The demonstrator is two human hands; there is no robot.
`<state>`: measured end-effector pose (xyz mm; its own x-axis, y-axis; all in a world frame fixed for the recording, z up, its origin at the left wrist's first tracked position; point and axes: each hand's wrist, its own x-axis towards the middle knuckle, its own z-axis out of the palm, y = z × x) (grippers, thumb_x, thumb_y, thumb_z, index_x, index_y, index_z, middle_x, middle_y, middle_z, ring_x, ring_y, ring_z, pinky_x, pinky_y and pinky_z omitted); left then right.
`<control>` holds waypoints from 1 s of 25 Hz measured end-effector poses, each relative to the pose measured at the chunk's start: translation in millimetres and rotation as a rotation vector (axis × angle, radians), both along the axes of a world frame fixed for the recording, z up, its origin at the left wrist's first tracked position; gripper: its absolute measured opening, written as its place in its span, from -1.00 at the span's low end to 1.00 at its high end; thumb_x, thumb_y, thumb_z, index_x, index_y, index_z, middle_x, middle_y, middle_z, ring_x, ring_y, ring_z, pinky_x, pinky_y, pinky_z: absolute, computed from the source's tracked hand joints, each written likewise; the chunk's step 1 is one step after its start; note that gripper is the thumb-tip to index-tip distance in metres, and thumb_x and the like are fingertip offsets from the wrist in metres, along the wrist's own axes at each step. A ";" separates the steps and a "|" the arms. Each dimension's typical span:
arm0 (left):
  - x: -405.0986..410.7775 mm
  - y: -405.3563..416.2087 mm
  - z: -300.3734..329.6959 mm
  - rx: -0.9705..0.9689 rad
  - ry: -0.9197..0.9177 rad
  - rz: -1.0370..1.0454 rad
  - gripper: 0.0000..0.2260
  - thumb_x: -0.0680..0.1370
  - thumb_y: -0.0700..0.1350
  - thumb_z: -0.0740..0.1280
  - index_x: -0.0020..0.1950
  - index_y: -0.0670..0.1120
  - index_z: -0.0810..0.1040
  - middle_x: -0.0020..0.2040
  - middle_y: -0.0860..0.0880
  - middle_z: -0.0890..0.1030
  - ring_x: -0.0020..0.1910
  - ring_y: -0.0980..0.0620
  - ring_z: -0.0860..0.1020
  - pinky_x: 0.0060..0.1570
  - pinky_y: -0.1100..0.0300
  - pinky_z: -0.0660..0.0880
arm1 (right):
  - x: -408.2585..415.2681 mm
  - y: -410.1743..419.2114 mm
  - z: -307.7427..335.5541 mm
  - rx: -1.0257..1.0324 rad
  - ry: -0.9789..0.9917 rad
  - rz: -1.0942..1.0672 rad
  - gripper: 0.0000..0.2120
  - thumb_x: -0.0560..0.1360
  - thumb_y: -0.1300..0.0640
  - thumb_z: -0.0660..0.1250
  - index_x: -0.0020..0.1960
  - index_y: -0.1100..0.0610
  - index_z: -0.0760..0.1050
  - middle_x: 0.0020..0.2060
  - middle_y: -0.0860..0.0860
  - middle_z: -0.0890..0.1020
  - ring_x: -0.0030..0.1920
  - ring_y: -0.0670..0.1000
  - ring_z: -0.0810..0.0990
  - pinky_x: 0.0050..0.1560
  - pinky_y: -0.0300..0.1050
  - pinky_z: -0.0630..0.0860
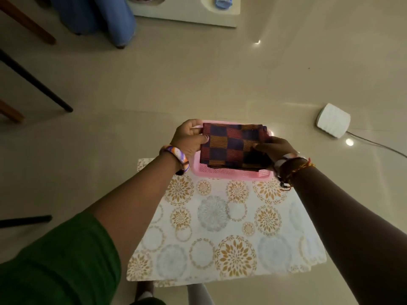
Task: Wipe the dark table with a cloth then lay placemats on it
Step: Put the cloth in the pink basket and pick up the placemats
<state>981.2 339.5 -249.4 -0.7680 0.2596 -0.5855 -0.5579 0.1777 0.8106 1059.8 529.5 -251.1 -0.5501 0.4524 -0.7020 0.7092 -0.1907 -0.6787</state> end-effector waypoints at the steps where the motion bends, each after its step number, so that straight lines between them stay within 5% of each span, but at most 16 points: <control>1: 1.6 0.1 -4.9 0.008 -0.006 0.049 -0.62 0.50 -0.48 0.19 0.32 -0.31 0.34 0.09 -0.17 0.51 0.03 -0.08 0.51 -0.09 0.16 0.51 | -4.1 3.1 -8.3 0.019 -0.006 0.030 -0.69 0.48 0.38 0.31 0.22 0.28 0.48 0.05 0.19 0.59 0.07 0.20 0.58 0.14 0.09 0.52; 6: 11.7 -27.0 -14.9 0.058 -0.089 0.113 -0.67 0.53 -0.42 0.20 0.30 -0.29 0.37 -0.02 -0.07 0.55 -0.04 -0.01 0.55 -0.07 0.22 0.54 | -16.0 5.5 -34.9 0.195 0.009 0.185 -0.60 0.49 0.37 0.27 0.32 0.20 0.43 0.17 0.18 0.56 0.15 0.20 0.55 0.17 0.05 0.51; 10: 22.7 -76.9 -32.6 -0.505 0.150 0.279 -0.63 0.51 -0.28 0.31 0.31 -0.22 0.41 0.21 -0.13 0.53 0.20 -0.12 0.50 0.07 0.13 0.45 | 11.7 -18.3 -33.9 0.691 0.059 0.564 -0.61 0.50 0.17 0.28 0.32 0.15 0.40 0.20 0.14 0.52 0.20 0.20 0.47 0.18 0.06 0.42; 12: 42.1 -111.8 -49.0 -0.638 -0.087 0.381 -0.44 0.46 -0.11 0.42 0.38 -0.23 0.33 0.35 -0.20 0.41 0.29 -0.19 0.42 0.19 0.07 0.38 | 32.4 -42.6 -29.3 0.791 0.151 0.790 -0.51 0.51 0.02 0.31 0.39 0.13 0.34 0.33 0.13 0.43 0.33 0.17 0.36 0.31 0.11 0.31; 15: 74.5 -150.2 -69.5 -0.495 -0.521 0.266 -0.27 0.20 0.24 0.52 0.19 -0.19 0.50 0.11 -0.23 0.51 -0.02 -0.21 0.50 0.07 -0.03 0.40 | 50.7 -75.8 -41.1 0.897 0.091 1.115 -0.41 0.53 -0.02 0.28 0.49 0.11 0.20 0.45 0.08 0.30 0.46 0.13 0.21 0.45 0.08 0.06; 19: 84.5 -171.9 -82.0 -0.373 -0.473 0.254 -0.32 0.31 0.08 0.52 0.32 -0.18 0.42 0.35 -0.13 0.43 0.28 -0.11 0.39 0.35 -0.03 0.27 | 59.9 -98.6 -64.5 1.096 0.145 1.101 -0.52 0.35 0.36 0.41 0.27 0.23 0.48 0.13 0.19 0.61 0.13 0.24 0.58 0.20 0.19 0.44; 21: 83.6 -178.9 -77.6 -0.257 -0.472 0.213 -0.08 -0.01 0.13 0.65 0.27 -0.17 0.48 0.23 -0.10 0.55 0.25 -0.09 0.46 0.29 -0.01 0.34 | 57.4 -101.6 -66.3 1.148 0.148 1.077 -0.57 0.29 0.41 0.43 0.14 0.23 0.55 -0.03 0.18 0.67 -0.04 0.24 0.64 0.01 0.14 0.53; 23: 87.1 -180.5 -73.5 -0.084 -0.533 0.136 -0.06 -0.28 0.09 0.65 0.08 -0.11 0.58 0.02 -0.04 0.64 0.08 -0.02 0.55 0.14 0.05 0.42 | 51.5 -102.1 -59.4 1.157 0.123 1.090 -0.66 0.34 0.41 0.38 0.09 0.20 0.57 -0.11 0.16 0.68 -0.11 0.22 0.65 -0.08 0.08 0.53; 25: 92.9 -181.6 -75.0 -0.026 -0.598 0.077 -0.05 -0.25 0.02 0.67 0.13 -0.11 0.56 0.13 -0.07 0.61 0.17 -0.04 0.52 0.22 0.02 0.40 | 46.5 -102.5 -52.8 1.163 0.109 1.077 -0.70 0.43 0.38 0.31 0.12 0.16 0.57 -0.12 0.14 0.68 -0.10 0.22 0.65 -0.11 0.05 0.54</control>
<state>1074.1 157.9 -324.4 -0.3196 0.1962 -0.9270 -0.9277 0.1346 0.3483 1106.3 427.0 -303.9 -0.9763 0.0739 -0.2034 0.1044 0.9841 -0.1437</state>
